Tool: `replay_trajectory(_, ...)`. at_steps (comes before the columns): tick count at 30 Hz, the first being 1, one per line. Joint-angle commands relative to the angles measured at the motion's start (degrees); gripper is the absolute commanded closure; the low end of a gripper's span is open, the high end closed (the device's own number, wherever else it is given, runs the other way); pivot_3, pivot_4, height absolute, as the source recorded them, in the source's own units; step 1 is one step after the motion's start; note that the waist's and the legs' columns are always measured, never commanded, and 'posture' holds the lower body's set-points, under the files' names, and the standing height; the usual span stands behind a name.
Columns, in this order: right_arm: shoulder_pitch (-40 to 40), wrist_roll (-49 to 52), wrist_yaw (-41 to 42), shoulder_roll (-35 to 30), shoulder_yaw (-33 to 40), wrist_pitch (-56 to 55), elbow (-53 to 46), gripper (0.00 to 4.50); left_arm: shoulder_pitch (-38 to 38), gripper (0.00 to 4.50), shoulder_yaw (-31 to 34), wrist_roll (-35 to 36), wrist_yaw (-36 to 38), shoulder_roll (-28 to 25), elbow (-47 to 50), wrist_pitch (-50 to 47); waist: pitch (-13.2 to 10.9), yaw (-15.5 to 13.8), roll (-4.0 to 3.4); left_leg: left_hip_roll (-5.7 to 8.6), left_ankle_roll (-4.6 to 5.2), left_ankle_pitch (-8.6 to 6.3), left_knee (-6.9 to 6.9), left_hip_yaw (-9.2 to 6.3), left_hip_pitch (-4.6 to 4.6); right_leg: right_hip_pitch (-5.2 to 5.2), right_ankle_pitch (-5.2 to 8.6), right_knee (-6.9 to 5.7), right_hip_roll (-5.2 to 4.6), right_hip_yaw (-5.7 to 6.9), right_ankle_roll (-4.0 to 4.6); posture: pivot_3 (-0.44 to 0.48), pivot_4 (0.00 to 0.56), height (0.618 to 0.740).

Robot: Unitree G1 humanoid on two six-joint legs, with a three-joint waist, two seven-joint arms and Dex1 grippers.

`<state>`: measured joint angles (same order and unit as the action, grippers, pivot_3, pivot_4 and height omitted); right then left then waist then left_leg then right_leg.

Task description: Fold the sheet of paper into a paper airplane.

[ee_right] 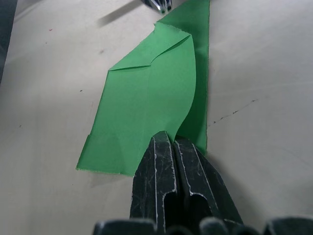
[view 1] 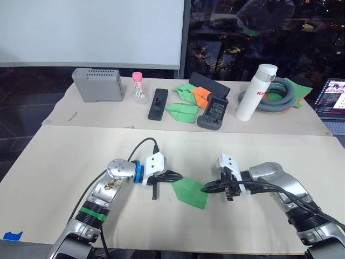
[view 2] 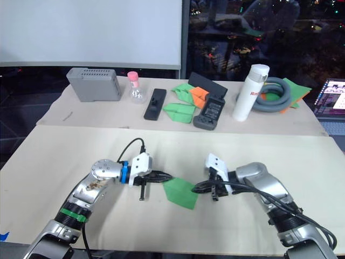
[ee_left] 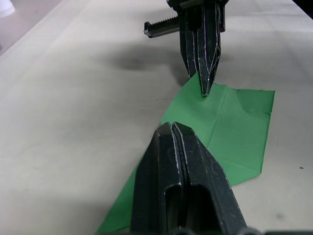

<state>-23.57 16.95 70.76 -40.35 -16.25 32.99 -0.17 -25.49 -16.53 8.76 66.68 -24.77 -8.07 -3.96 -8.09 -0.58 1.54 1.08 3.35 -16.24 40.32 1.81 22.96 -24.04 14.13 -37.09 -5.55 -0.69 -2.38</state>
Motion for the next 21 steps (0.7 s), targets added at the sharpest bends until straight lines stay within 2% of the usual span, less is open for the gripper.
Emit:
replay_trajectory(1, 1.5, -0.6, -0.2, -1.2, -0.4, 1.8, -0.5, 4.45, -0.3, 4.50, -1.2, -1.1, -0.7, 1.0, -0.9, 1.1, 0.0, 0.0, 0.00, 0.01, 0.00, 0.00, 0.00, 0.00, 0.00, 0.00, 0.00, 0.00, -0.01, 0.00, 0.00, 0.000, 0.150, 0.740)
replay_trajectory(9, 2.4, -0.3, -1.0, -2.4, 0.6, 3.2, -2.5, 4.45, 0.1, 4.50, -2.6, -3.1, -3.2, 3.1, -4.8, 2.8, 0.0, -0.3, 0.00, 0.06, 0.03, -0.01, 0.00, -0.01, 0.03, 0.00, 0.00, 0.02, -0.08, 0.03, 0.00, 0.000, 0.150, 0.740)
replay_trajectory(13, 2.5, 2.0, -4.5, -0.6, 4.3, 6.2, -3.9, 4.45, 0.5, 4.50, -3.4, -4.5, -3.9, 3.0, -6.4, 2.7, 0.0, -0.4, 0.00, 0.10, 0.10, -0.06, 0.00, -0.04, 0.06, 0.01, -0.01, 0.04, -0.17, 0.05, -0.02, 0.000, 0.150, 0.740)
replay_trajectory(17, 3.7, 3.3, -3.0, -3.0, 5.0, 6.7, -6.3, 3.25, 0.5, 4.50, -4.2, -5.5, -3.2, 2.3, -8.2, 4.3, 0.0, -0.3, -0.04, 0.10, 0.10, -0.05, 0.00, -0.04, 0.04, 0.01, -0.02, 0.04, -0.22, 0.04, -0.04, 0.000, 0.150, 0.740)
replay_trajectory(21, 4.2, 3.7, -4.9, -5.5, 9.9, 4.9, -10.2, 1.87, -1.0, 4.50, -4.0, -5.5, -2.3, 1.9, -11.5, 5.6, 0.0, -0.2, -0.07, 0.10, 0.09, -0.06, -0.01, -0.04, 0.04, 0.00, -0.03, 0.05, -0.24, 0.04, -0.04, 0.000, 0.150, 0.740)
